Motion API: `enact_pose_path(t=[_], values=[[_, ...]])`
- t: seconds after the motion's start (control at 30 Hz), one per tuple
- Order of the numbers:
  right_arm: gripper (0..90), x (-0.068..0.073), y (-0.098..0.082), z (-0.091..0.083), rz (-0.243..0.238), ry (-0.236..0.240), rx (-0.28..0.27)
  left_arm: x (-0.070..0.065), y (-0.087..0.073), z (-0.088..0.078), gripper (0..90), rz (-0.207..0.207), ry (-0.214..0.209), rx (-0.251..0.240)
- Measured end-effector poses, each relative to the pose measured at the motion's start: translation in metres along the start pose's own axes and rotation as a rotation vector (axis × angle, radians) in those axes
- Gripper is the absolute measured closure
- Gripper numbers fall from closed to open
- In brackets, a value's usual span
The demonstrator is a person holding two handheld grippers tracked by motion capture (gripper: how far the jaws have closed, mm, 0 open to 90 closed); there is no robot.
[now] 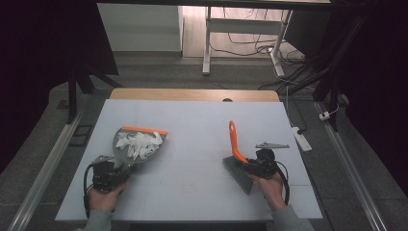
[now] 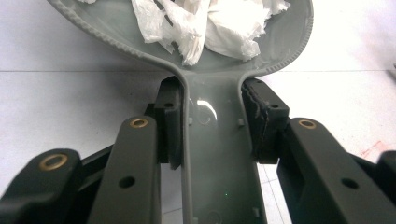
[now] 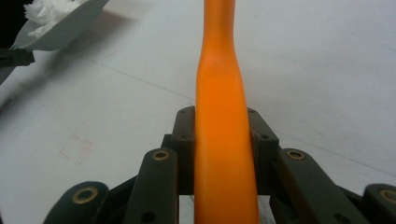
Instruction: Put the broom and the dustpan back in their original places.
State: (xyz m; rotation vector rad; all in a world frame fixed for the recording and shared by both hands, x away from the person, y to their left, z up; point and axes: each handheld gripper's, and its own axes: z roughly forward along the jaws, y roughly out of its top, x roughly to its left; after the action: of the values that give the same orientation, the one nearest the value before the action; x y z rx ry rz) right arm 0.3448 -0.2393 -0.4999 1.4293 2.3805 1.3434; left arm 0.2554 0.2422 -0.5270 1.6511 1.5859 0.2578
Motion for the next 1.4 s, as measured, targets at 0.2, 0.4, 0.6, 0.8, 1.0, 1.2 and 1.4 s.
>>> enact_pose_path(t=[0.2,0.4,0.6,0.8,1.0,1.2,1.4], values=[[68.1,-0.007,0.003,0.003,-0.019,-0.046,0.021,-0.002,0.0,0.006,61.1,-0.009,0.026,0.017],[65.7,-0.015,0.004,0.004,-0.026,-0.065,0.042,-0.001,-0.001,0.01,61.1,-0.019,0.042,0.04],[62.3,-0.022,0.006,0.006,-0.028,-0.064,0.056,-0.002,-0.002,0.012,61.1,-0.032,0.065,0.052],[55.1,-0.025,0.006,0.009,-0.045,-0.098,0.087,-0.002,-0.003,0.016,60.9,-0.036,0.074,0.066],[48.1,-0.026,0.006,0.011,-0.056,-0.148,0.119,-0.002,-0.004,0.016,59.5,-0.039,0.077,0.06],[43.8,-0.027,0.006,0.012,-0.063,-0.176,0.122,0.0,-0.003,0.015,44.3,-0.042,0.08,0.064],[42.0,-0.025,0.007,0.005,-0.098,-0.224,0.087,-0.002,-0.002,0.006,31.5,0.018,0.093,0.042]])
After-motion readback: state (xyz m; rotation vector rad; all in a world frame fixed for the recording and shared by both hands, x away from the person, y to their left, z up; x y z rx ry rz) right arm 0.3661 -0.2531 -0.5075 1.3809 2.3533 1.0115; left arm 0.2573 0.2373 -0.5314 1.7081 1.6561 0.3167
